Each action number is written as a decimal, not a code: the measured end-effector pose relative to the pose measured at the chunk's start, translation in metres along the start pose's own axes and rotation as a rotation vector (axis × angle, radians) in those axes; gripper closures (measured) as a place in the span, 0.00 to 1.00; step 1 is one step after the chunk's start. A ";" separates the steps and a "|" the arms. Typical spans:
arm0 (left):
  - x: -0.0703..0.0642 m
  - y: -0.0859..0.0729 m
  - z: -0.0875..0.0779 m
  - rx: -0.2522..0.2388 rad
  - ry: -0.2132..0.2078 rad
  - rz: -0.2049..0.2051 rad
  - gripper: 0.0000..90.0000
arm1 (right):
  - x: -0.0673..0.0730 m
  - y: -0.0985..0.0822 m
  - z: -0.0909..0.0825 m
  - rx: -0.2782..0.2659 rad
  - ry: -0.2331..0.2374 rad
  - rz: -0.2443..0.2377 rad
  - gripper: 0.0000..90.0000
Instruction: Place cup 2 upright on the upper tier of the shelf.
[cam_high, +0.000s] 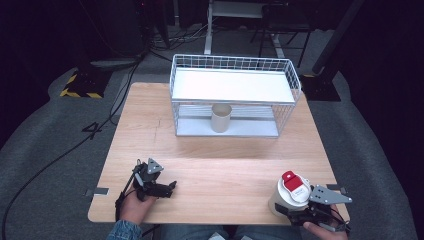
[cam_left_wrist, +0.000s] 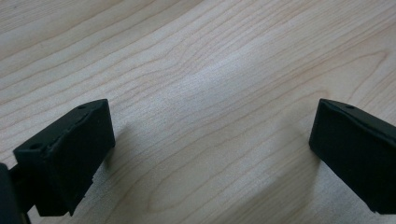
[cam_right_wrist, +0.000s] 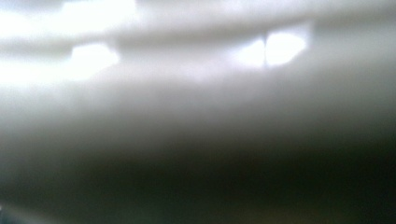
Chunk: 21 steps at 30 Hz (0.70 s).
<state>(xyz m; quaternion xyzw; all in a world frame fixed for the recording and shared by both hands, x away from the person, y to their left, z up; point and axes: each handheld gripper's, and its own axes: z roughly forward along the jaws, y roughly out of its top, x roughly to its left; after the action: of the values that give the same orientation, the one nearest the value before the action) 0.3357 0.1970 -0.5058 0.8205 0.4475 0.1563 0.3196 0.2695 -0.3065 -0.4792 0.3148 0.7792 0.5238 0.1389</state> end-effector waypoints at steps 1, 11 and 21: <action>0.000 0.000 0.000 0.003 -0.003 0.000 0.01 | -0.001 0.000 0.000 -0.002 0.002 -0.001 0.13; 0.000 0.000 0.000 -0.002 0.000 -0.001 0.01 | -0.002 0.005 -0.001 -0.010 0.003 0.001 0.13; 0.000 0.000 0.000 0.002 -0.002 0.001 0.01 | -0.007 0.027 -0.005 -0.065 0.002 -0.004 0.13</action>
<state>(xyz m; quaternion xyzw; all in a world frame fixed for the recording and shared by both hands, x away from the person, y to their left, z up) 0.3358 0.1971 -0.5056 0.8212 0.4471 0.1551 0.3189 0.2815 -0.3076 -0.4532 0.3082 0.7624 0.5490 0.1495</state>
